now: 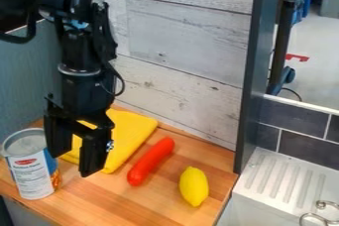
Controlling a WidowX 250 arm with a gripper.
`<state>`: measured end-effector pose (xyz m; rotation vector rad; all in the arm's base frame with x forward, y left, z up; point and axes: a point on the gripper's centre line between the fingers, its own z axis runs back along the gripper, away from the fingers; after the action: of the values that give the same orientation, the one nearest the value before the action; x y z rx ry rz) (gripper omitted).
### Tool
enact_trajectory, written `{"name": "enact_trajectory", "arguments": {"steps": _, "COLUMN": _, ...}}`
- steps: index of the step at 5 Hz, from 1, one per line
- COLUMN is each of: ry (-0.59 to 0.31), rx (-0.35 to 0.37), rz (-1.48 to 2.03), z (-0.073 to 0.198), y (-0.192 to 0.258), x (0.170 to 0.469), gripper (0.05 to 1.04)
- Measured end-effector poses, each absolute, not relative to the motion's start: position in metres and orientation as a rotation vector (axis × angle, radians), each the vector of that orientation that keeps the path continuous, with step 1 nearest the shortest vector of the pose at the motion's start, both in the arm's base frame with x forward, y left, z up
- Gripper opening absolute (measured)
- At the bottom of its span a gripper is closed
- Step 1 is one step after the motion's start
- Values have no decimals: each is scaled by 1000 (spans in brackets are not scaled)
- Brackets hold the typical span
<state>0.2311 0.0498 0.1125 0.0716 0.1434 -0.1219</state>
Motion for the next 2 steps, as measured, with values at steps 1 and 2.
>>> {"name": "enact_trajectory", "arguments": {"steps": 1, "ry": 166, "rx": 67, "rz": -118, "z": 108, "y": 50, "x": 230, "gripper": 1000}}
{"name": "enact_trajectory", "arguments": {"steps": 2, "ry": 172, "rx": 99, "rz": -86, "z": 108, "y": 53, "x": 247, "gripper": 1000}}
